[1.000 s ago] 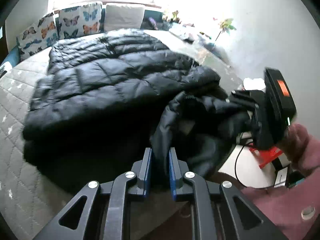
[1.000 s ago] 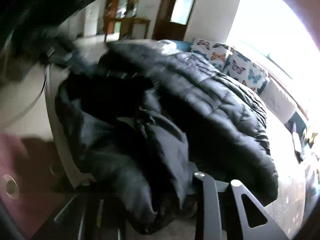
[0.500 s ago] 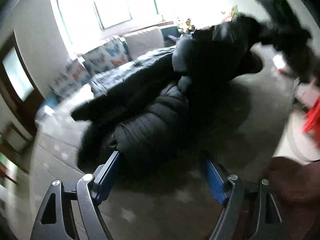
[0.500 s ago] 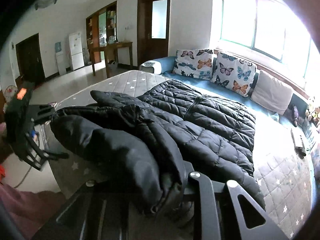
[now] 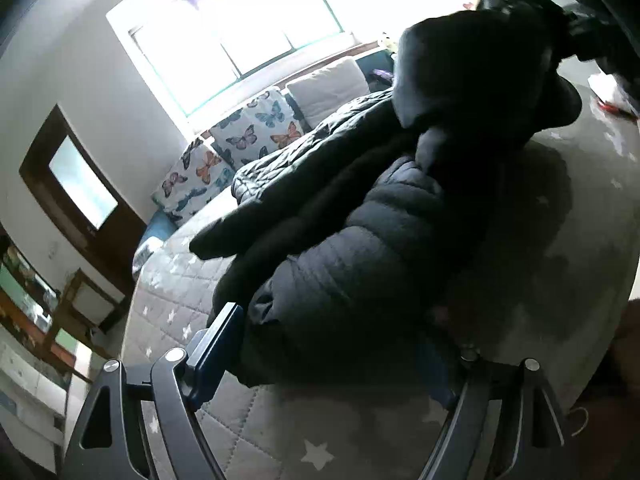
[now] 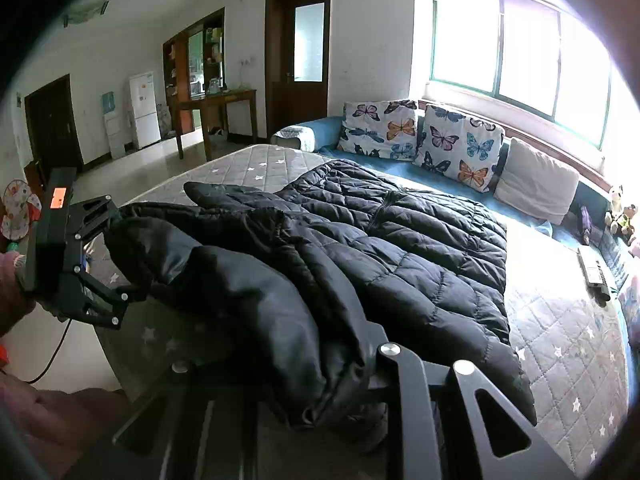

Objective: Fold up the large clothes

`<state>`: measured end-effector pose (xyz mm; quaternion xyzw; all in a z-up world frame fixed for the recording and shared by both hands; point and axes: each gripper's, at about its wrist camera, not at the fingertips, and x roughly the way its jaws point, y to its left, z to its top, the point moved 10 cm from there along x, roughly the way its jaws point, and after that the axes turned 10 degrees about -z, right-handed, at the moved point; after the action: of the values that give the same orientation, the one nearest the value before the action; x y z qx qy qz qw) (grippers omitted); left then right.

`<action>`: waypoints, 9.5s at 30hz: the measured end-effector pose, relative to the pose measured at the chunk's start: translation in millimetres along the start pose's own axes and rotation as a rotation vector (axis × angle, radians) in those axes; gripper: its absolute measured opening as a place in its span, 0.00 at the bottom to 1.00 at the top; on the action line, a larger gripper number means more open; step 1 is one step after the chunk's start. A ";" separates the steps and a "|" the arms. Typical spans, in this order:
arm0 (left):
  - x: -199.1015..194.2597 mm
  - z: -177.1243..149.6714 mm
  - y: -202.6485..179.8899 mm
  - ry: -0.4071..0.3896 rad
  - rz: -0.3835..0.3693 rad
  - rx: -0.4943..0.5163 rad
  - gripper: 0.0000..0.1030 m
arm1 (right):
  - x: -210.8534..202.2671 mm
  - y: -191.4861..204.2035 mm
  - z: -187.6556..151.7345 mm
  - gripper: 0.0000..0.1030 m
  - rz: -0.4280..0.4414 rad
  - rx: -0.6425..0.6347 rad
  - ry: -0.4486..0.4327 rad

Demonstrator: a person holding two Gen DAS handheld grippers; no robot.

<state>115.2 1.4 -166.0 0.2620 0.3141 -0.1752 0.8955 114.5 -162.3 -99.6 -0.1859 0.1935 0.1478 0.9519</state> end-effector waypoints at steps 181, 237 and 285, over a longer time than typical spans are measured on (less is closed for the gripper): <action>165.0 109.8 135.7 0.185 -0.340 -0.616 0.70 | 163.5 -136.2 -5.3 0.63 -0.149 0.108 0.478; 88.9 117.6 212.6 -0.041 -0.378 -0.817 0.85 | 136.9 -236.8 10.0 0.73 -0.082 0.477 0.368; 232.9 61.2 193.1 0.062 -0.795 -1.328 0.95 | 194.8 -227.3 -39.4 1.00 0.344 0.799 0.518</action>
<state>409.1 85.9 -208.3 -0.4576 0.4487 -0.2509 0.7255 354.1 -339.3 -148.3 0.1967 0.4925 0.1660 0.8314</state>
